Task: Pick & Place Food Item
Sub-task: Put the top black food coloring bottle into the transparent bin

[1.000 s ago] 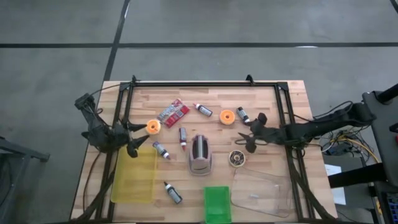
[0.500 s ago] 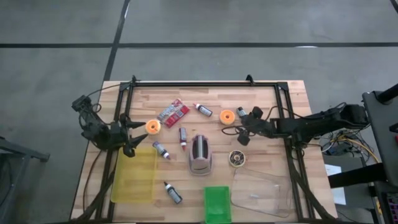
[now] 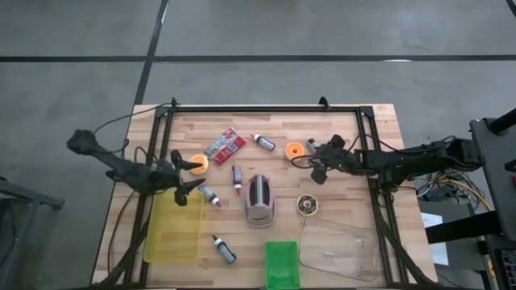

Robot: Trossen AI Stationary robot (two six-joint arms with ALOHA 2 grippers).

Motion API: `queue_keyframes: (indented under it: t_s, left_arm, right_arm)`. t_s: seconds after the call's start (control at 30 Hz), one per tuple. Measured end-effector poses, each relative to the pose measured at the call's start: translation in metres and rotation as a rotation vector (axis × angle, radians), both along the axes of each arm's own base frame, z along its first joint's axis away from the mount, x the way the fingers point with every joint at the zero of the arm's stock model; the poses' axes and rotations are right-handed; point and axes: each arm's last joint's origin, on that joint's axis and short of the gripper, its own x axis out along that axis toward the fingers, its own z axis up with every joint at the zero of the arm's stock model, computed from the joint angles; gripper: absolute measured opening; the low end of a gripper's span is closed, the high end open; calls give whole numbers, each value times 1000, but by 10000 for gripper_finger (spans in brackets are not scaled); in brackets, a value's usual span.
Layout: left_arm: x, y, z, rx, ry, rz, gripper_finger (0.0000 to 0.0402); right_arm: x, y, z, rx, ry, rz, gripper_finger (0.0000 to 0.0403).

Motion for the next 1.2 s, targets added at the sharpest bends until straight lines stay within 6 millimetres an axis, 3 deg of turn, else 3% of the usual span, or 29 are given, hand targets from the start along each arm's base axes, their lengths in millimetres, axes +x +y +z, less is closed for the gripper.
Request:
queue_keyframes:
  t_s: [0.27,0.67,0.9,1.2]
  left_arm:
    - [25,10,18,17,53,8,271]
    - [54,13,30,93,131,3,271]
    - [64,11,38,117,147,-6,271]
    - [70,9,42,130,153,-23,271]
  right_arm:
    - [-9,-8,-8,53,94,-40,258]
    - [-9,-27,3,174,113,-54,258]
    - [-13,-42,12,204,164,-131,258]
    - [-10,-52,14,309,168,-99,258]
